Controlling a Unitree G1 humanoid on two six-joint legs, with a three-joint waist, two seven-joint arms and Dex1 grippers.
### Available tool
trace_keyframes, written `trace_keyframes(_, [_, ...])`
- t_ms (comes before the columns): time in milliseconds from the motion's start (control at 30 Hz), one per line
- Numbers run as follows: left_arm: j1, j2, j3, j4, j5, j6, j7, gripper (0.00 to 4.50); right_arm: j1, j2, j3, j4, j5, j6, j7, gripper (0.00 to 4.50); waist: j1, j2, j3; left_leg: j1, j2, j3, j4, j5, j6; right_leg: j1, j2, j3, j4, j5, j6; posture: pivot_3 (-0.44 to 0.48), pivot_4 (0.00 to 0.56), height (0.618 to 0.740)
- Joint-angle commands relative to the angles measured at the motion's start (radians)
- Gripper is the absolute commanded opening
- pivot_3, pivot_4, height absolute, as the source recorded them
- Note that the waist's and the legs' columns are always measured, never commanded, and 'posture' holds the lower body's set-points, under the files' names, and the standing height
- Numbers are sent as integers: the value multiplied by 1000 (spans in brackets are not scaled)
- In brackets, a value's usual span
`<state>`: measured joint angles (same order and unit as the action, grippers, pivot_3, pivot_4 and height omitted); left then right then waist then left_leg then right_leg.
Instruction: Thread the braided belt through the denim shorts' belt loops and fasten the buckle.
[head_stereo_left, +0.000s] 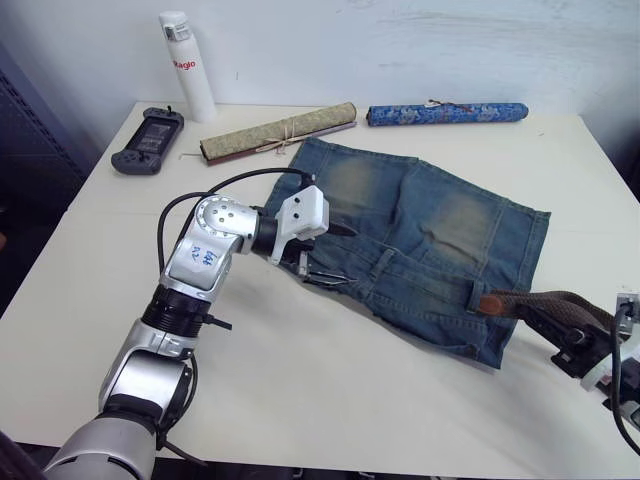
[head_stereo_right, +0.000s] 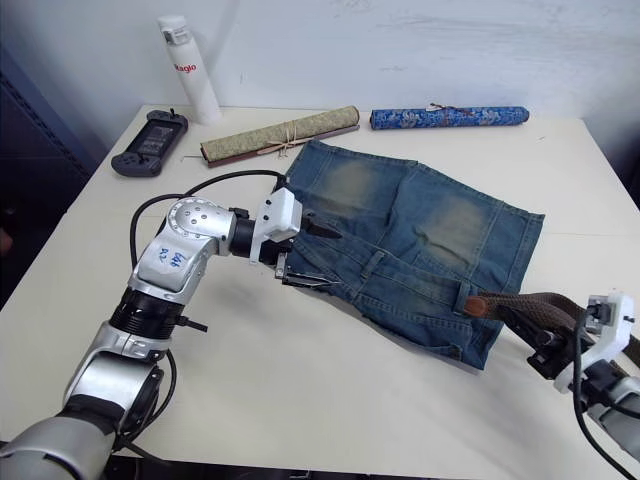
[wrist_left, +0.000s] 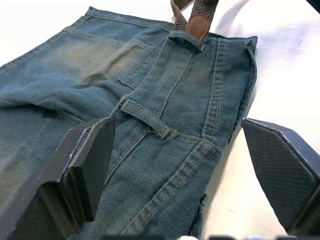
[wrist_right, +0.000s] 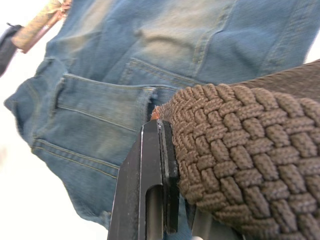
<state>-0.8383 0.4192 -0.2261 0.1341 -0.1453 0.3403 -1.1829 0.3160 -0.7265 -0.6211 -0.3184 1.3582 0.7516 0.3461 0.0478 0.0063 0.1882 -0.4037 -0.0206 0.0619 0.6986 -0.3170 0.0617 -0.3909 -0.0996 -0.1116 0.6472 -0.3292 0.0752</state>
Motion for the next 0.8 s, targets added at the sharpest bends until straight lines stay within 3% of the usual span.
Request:
trace_keyframes(33, [1, 12, 0, -34, -9, 0, 8, 4468, -32, 10, -22, 0, 28, 12, 25, 0, 0, 0, 0, 0, 0, 0, 0, 0, 0, 0, 0, 0, 0, 0, 0, 0, 150, 686])
trace_keyframes(467, [4, 20, -16, -42, -10, 2, 23, 4468, -240, 97, 163, 135, -228, -18, 40, 0, -6, 0, 0, 0, 0, 0, 1, 0, 0, 0, 0, 0, 1, 0, 0, 0, 150, 686])
trace_keyframes(800, [18, 5, -43, -51, -6, -4, 33, 4468, -311, 218, 187, 98, -251, 5, -35, 0, -23, 0, 0, 1, 0, 0, 0, 1, -1, -1, 0, 0, 7, 0, 0, 0, 150, 686])
